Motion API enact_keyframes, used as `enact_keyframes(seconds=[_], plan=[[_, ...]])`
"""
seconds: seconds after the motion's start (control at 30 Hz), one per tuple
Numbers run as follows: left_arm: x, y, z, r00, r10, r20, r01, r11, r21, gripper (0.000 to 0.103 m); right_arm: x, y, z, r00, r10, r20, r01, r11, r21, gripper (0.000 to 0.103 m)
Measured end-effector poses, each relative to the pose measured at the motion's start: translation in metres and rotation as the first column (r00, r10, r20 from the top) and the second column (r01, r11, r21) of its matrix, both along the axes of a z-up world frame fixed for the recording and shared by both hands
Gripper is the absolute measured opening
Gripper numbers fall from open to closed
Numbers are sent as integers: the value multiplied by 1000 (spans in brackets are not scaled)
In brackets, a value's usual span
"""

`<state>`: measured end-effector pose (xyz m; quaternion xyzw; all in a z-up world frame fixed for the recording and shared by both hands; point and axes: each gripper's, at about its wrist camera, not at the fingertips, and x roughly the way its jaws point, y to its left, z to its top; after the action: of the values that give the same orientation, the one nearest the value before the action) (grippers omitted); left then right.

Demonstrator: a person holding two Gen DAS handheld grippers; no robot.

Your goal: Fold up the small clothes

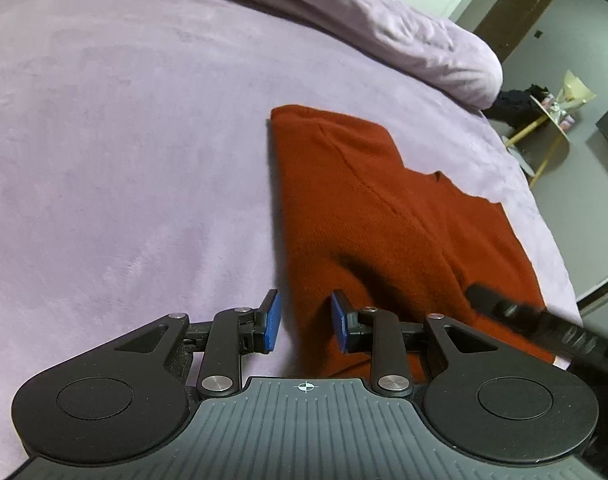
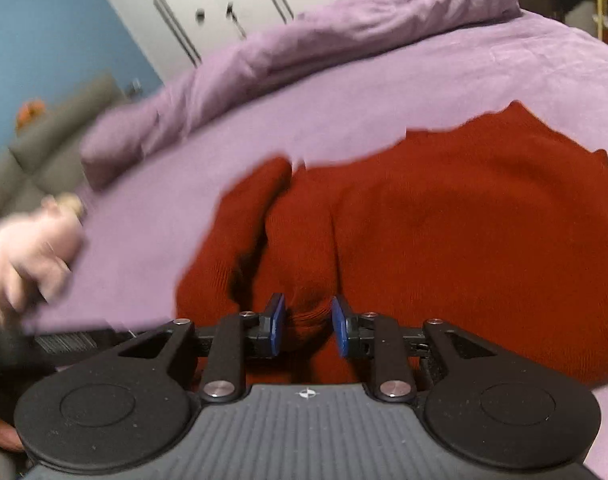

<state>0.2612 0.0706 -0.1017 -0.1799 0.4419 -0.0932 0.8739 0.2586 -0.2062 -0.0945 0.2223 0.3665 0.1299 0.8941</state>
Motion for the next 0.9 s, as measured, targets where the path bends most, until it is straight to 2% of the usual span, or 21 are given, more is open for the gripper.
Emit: enact_keyframes(seconds=[0.1,0.17,0.2,0.37,0.47,0.6,0.63,0.7,0.77,0.9], plan=[[-2,1,1,1000,16,-2,-16,1000,-3,33,19,-9,-1,999,-16,-34,19,996,92,38],[-3,3,3,1000,19,-1,-19,1000,4,34,39,-10,-6,998,-6,-67,17,986,165,51],[-3,4,5,1000,24,6,-24,1000,15,34,46,-9,-9,996,0,-84,15,984,177,53],[5,3,5,999,32,8,-33,998,49,35,75,11,-20,987,65,-145,-34,977,208,57],[6,3,4,999,30,11,-30,998,52,35,82,25,-16,989,72,-126,-50,985,167,59],[6,0,3,1000,22,17,-23,998,64,35,88,39,-14,987,101,-121,-81,984,160,59],[7,-1,2,1000,20,16,-21,998,67,35,90,44,-15,987,106,-123,-89,986,138,57],[6,-1,2,1000,20,14,-21,997,73,35,91,56,-17,987,115,-113,-106,991,78,46],[6,-2,3,1000,18,12,-19,997,81,35,90,63,-17,989,113,-100,-111,993,28,21],[4,0,7,1000,22,1,-22,998,65,37,76,74,-1,994,107,-8,-107,986,-130,16]])
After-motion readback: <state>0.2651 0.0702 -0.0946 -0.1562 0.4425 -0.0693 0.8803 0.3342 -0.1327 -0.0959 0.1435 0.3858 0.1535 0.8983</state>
